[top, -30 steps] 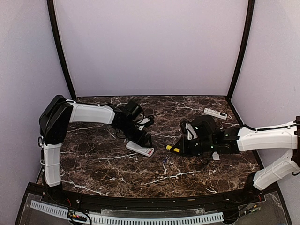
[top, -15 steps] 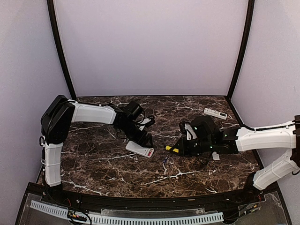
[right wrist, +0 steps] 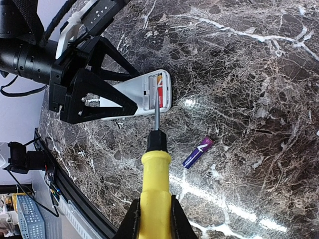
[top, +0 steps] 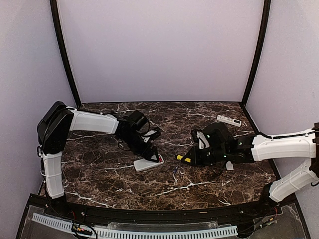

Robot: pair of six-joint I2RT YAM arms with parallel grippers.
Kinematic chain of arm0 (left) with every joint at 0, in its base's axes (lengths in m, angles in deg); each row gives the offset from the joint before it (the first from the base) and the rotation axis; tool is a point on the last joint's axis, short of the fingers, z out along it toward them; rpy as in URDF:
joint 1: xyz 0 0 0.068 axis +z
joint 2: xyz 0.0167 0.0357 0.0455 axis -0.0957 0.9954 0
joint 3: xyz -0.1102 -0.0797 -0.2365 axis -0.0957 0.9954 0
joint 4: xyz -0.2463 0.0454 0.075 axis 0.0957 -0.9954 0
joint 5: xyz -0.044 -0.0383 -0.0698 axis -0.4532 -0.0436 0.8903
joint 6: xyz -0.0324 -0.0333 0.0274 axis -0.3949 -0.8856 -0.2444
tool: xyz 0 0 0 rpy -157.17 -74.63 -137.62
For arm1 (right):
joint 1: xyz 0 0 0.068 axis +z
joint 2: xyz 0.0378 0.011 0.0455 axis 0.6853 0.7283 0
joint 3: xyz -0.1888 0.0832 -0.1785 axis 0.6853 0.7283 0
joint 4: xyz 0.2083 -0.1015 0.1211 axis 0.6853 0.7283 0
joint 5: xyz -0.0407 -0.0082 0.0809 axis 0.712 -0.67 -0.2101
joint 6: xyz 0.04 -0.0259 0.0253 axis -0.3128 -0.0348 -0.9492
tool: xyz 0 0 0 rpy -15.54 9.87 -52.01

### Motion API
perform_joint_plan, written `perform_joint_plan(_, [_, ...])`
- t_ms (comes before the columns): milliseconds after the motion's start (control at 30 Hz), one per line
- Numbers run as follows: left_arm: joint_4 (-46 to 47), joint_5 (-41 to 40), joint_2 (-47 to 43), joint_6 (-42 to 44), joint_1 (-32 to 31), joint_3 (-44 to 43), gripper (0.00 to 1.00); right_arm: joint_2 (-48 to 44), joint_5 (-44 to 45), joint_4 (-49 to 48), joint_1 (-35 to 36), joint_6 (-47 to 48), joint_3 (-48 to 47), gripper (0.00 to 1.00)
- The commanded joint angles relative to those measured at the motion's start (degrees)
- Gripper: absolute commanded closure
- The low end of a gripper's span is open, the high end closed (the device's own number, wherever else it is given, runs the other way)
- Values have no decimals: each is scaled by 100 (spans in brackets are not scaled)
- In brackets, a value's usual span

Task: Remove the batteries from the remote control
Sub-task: Adjust the remote control without the battery cover at the center of the board, then hold the remote control without the battery cover at the center of the board, then remove the remote control without the battery cover from the center of the board.

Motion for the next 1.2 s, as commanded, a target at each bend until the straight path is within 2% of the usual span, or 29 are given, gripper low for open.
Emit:
perform_joint_plan(0, [-513, 205, -304, 3, -103, 336, 24, 53, 36, -39, -21, 81, -158, 100])
perform_joint_plan(133, [-510, -243, -412, 53, -250, 473, 24, 92, 22, -16, -17, 85, -207, 100])
perform_joint_plan(333, [-568, -1812, -561, 67, -675, 609, 16, 86, 90, 56, -19, 96, -230, 100])
perform_joint_plan(500, [-596, -2110, -567, 52, -966, 699, 14, 114, 107, 154, -17, 159, -285, 100])
perform_joint_plan(567, [-607, -2088, -559, 128, -1031, 743, 17, 97, 137, 222, -16, 185, -313, 100])
perform_joint_plan(833, [-543, -2144, -613, 544, -1134, 895, 42, -120, 140, 467, -67, 278, -217, 100])
perform_joint_plan(933, [-328, -1920, -712, 738, -1217, 1028, 56, -298, 60, 584, -69, 279, -84, 100])
perform_joint_plan(1033, [-48, -1476, -917, 1094, -1284, 1249, 59, -613, -118, 632, -65, 346, 112, 100])
perform_joint_plan(1167, [5, -1274, -969, 1425, -1418, 1384, 59, -1089, -183, 1047, 89, 538, 111, 100])
